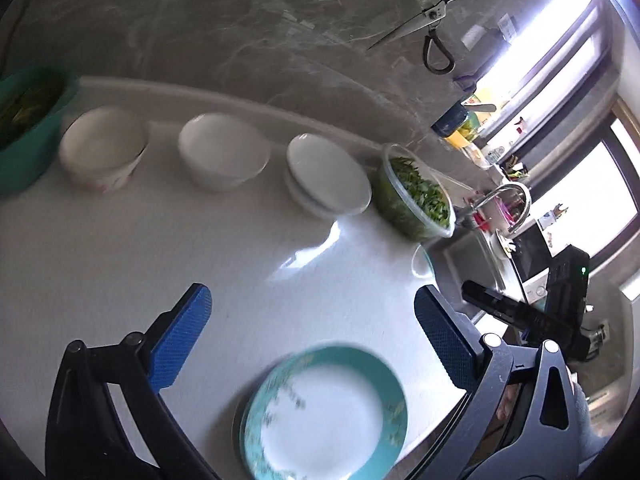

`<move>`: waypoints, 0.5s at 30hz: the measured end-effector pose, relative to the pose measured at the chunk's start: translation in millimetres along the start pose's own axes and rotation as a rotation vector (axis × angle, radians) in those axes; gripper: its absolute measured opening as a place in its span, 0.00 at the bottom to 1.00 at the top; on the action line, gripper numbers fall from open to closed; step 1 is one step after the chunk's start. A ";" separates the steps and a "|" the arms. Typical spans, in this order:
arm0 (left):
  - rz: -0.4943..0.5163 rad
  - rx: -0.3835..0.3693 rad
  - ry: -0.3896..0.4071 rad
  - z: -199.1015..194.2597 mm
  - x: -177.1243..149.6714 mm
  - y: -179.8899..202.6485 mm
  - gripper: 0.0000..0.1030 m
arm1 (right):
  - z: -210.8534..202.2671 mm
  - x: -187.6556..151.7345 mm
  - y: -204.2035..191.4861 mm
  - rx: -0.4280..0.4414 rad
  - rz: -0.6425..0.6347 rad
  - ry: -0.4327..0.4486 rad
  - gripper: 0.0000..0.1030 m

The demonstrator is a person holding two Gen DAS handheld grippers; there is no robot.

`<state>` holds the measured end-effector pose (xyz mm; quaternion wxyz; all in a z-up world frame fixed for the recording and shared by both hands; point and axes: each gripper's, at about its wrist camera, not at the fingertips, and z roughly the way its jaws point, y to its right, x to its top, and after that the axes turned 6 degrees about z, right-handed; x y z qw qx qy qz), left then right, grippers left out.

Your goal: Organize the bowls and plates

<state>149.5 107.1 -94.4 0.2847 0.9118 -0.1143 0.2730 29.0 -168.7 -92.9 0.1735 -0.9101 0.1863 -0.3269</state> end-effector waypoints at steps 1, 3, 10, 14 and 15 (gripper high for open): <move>0.009 0.034 -0.017 9.3 14.2 0.8 0.99 | 1.4 15.3 5.2 0.009 0.041 0.022 0.71; 0.036 0.044 -0.044 27.1 39.2 3.6 0.98 | 7.8 31.8 12.5 0.002 0.091 0.034 0.71; 0.296 0.184 -0.306 120.1 128.0 29.1 0.94 | 68.2 83.6 39.8 -0.036 0.257 -0.027 0.71; 0.340 0.254 -0.324 160.5 174.6 21.7 0.94 | 107.0 96.9 34.6 -0.012 0.271 -0.064 0.71; 0.357 0.266 -0.318 170.7 186.7 20.0 0.94 | 113.1 97.3 32.8 -0.009 0.269 -0.065 0.71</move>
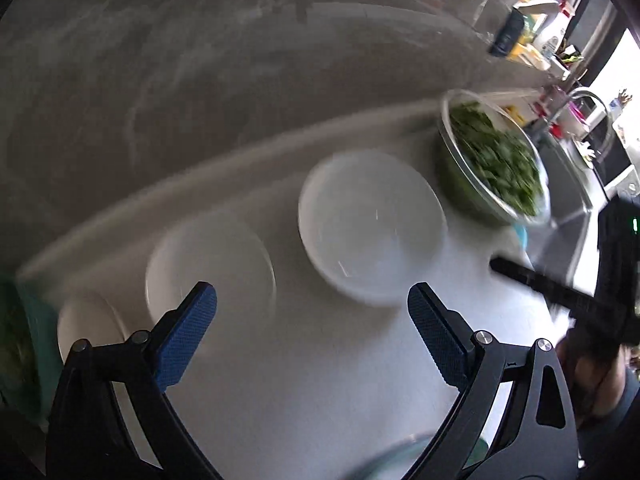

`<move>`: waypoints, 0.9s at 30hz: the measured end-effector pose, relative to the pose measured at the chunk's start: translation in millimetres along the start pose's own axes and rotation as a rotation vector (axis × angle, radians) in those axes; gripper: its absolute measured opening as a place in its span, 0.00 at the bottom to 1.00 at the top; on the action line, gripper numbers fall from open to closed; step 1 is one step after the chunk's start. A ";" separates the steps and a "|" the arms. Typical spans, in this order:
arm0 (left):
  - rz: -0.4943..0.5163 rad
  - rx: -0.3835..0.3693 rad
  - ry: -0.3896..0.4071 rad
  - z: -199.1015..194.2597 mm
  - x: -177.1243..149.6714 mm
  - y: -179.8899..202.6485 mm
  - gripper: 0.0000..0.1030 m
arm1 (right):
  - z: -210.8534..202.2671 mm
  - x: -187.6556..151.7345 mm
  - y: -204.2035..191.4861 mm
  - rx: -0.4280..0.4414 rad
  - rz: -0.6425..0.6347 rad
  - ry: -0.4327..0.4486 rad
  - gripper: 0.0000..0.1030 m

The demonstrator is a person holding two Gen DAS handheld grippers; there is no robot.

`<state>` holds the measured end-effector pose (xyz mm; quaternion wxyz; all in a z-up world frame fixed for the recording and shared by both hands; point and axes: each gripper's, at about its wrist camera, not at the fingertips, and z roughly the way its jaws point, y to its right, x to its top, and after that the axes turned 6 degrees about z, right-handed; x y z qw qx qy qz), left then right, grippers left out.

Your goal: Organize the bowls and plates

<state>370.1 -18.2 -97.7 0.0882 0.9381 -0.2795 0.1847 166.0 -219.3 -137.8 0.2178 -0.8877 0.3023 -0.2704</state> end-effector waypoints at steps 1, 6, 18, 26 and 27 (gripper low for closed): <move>0.018 0.024 0.000 8.6 13.5 -3.3 0.94 | 8.0 0.9 -2.2 -0.002 -0.004 -0.001 0.71; 0.059 0.038 -0.057 55.9 54.9 -17.9 0.92 | 47.5 7.1 -2.6 -0.037 0.022 -0.045 0.71; 0.114 -0.010 -0.178 136.3 79.4 -50.6 0.55 | 87.7 9.5 -13.5 -0.091 0.020 -0.077 0.63; 0.107 -0.064 -0.228 159.1 79.4 -67.7 0.23 | 105.3 8.5 -21.1 -0.131 0.027 -0.089 0.57; 0.106 -0.062 -0.227 160.1 79.1 -70.6 0.23 | 106.1 9.0 -22.6 -0.136 0.027 -0.085 0.56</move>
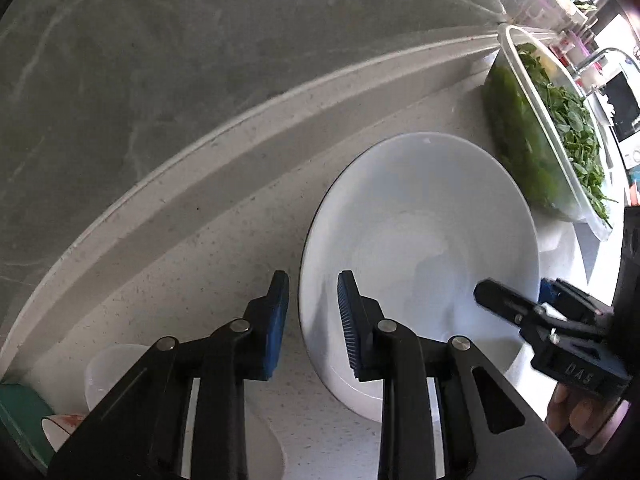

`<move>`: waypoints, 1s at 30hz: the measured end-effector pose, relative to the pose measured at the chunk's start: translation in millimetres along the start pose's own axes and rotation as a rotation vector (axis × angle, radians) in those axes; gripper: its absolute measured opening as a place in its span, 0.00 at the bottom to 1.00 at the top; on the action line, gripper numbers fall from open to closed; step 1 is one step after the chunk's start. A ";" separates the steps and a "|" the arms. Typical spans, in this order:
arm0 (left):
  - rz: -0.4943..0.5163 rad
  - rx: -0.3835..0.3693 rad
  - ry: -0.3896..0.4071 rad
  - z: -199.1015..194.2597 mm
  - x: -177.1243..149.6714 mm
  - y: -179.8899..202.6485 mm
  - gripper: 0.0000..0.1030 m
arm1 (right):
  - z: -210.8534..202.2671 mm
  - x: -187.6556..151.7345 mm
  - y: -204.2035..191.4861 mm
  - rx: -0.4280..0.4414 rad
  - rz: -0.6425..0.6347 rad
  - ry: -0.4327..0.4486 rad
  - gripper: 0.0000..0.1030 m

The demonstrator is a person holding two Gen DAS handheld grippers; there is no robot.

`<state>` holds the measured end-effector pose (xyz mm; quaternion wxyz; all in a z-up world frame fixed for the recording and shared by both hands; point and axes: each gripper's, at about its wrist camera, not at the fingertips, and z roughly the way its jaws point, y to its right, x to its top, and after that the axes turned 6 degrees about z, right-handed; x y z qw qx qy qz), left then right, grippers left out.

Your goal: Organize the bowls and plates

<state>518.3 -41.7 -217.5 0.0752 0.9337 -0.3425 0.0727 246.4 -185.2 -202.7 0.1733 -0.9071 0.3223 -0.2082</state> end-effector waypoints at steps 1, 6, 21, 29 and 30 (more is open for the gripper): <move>-0.003 -0.001 0.004 -0.1 -4.0 -3.1 0.23 | 0.6 0.5 -1.3 -0.001 0.003 0.002 0.53; -0.017 -0.009 0.009 2.3 -4.6 -12.7 0.11 | 6.2 3.0 -14.4 -0.027 -0.024 0.008 0.31; -0.072 -0.010 -0.031 15.2 -6.5 2.5 0.10 | 4.9 12.5 -24.7 0.017 -0.026 -0.040 0.16; -0.094 -0.020 -0.060 12.2 -19.4 27.4 0.10 | 0.5 32.7 -7.5 0.016 -0.009 -0.078 0.16; -0.088 -0.019 -0.061 9.1 -22.3 31.2 0.10 | 2.1 36.3 -6.3 0.017 -0.008 -0.081 0.16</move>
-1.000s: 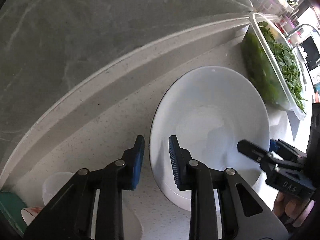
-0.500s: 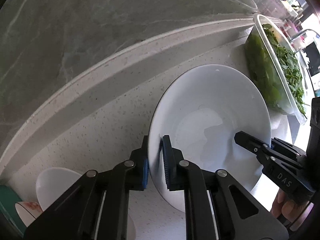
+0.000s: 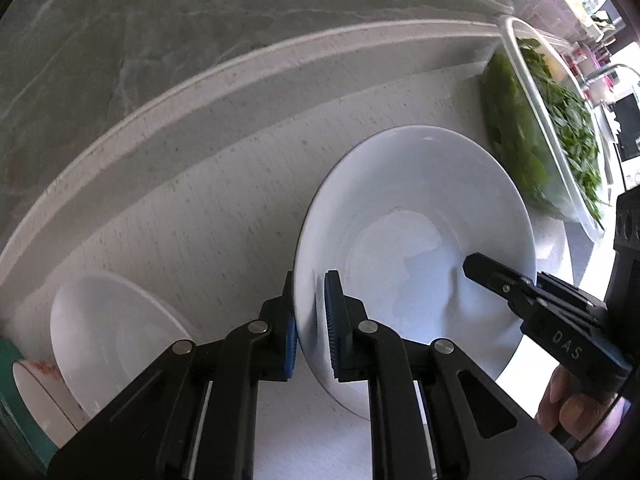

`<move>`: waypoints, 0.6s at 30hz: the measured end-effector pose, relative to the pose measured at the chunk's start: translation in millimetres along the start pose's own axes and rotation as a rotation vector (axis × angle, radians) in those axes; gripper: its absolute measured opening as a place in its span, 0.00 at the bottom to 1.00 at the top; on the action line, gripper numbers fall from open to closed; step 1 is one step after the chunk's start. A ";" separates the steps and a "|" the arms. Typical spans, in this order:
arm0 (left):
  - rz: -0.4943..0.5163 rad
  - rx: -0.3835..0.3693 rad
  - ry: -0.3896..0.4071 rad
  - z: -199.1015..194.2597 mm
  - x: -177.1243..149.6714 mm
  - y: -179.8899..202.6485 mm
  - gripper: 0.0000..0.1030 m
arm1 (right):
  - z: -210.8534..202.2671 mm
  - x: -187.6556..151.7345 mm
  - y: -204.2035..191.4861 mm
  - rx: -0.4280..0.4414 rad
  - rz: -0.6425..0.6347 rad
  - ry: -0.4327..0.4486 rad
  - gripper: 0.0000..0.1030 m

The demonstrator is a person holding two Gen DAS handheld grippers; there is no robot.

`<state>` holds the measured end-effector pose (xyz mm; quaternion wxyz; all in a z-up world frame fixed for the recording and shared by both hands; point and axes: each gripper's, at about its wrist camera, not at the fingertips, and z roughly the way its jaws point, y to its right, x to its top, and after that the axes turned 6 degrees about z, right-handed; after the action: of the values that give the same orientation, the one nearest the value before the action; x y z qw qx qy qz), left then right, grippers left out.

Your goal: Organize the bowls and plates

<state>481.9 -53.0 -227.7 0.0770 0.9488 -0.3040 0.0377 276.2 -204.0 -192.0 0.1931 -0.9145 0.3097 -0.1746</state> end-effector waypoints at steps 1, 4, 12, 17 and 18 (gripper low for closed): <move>0.003 0.001 0.000 -3.0 -3.3 1.7 0.10 | -1.8 -3.1 0.8 0.000 -0.002 -0.002 0.16; 0.003 0.001 0.012 -8.4 -14.4 13.9 0.10 | -10.1 -6.1 -0.2 -0.004 -0.016 -0.002 0.16; 0.024 0.017 0.095 -43.6 -53.4 34.7 0.10 | -34.0 -32.1 -6.0 -0.005 -0.080 0.016 0.16; 0.021 0.003 0.125 -61.8 -82.5 54.4 0.10 | -40.2 -53.7 -7.3 -0.003 -0.095 0.008 0.16; 0.025 0.009 0.128 -65.0 -86.7 54.8 0.10 | -40.4 -61.1 -8.6 -0.003 -0.098 0.007 0.16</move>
<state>377.9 -36.5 -167.2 0.0914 0.9409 -0.3101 0.1007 217.1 -168.8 -165.3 0.1817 -0.9282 0.2656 -0.1866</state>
